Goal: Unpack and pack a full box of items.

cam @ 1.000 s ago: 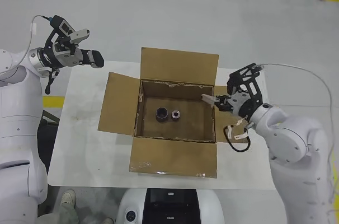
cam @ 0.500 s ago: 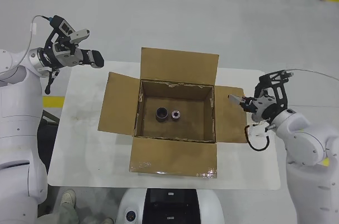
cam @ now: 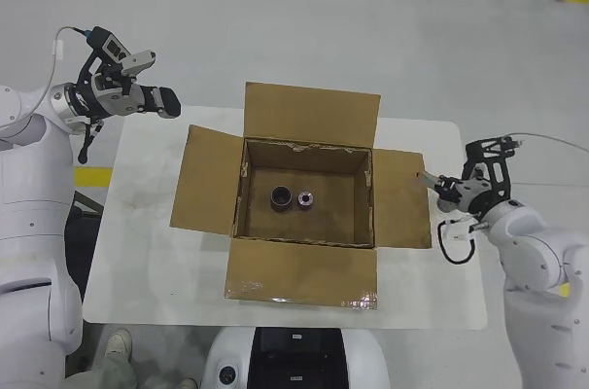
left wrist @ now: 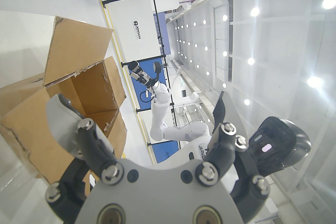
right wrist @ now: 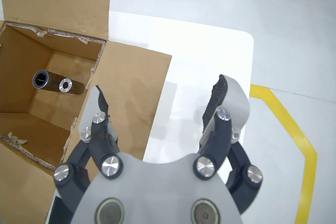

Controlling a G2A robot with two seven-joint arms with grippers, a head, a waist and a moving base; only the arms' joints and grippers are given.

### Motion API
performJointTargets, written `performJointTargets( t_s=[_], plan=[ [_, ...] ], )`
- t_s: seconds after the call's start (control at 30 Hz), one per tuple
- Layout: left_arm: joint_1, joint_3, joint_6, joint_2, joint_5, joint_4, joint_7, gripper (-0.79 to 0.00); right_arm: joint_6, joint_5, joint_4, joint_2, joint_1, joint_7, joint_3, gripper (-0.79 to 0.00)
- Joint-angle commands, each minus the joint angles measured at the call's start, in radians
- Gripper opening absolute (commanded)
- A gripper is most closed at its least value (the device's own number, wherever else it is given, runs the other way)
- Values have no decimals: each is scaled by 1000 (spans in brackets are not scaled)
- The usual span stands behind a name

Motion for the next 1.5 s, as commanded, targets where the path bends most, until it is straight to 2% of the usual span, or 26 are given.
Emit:
performJointTargets(
  t_s=[0.0,0.03,0.13,0.83,0.87,0.97,1.23,1.47],
  plan=[
    [0,0,0,0,0,0,0,0,-14,-5,-4,2,-2,6,-7,-31],
    [0,0,0,0,0,0,0,0,-52,-15,-15,4,-2,14,-20,0],
    [0,0,0,0,0,0,0,0,-71,11,-26,5,-3,12,-40,0],
    [0,0,0,0,0,0,0,0,-71,11,-26,5,-3,12,-40,0],
    [0,0,0,0,0,0,0,0,-65,10,-20,5,-3,6,-35,-46],
    [0,0,0,0,0,0,0,0,-65,30,18,9,-2,-13,6,0],
    [0,0,0,0,0,0,0,0,-89,7,139,27,11,-3,97,0],
    [0,0,0,0,0,0,0,0,-75,-30,254,36,11,-8,116,0]
  ],
)
